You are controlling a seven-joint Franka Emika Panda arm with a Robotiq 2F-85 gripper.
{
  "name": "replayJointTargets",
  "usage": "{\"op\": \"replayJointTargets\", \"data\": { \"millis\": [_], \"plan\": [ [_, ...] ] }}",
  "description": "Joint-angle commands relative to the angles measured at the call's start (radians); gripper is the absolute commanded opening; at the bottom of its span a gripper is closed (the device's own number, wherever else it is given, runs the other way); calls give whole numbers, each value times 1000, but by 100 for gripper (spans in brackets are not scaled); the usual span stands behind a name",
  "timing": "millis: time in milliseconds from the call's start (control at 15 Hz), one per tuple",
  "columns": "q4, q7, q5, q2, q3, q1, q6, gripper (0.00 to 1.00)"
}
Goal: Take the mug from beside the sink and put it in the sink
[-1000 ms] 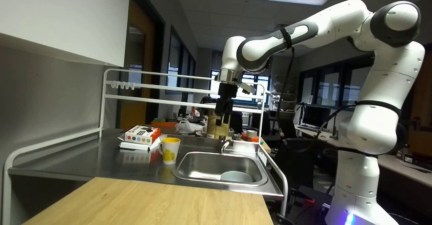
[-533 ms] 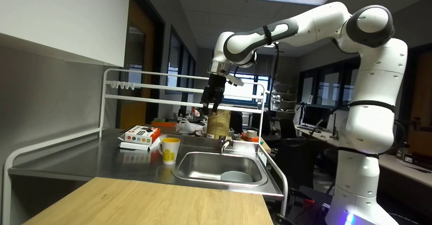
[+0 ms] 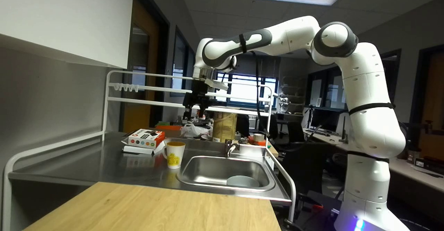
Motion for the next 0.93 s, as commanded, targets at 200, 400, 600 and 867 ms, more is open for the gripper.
{"op": "replayJointTargets", "data": {
  "millis": [200, 400, 600, 867],
  "plan": [
    [181, 36, 0, 134, -11, 35, -90, 100],
    [174, 36, 0, 137, -12, 36, -85, 100],
    [107, 26, 28, 105, -8, 24, -42, 100],
    [128, 48, 71, 146, -23, 5, 5, 100]
  ]
}}
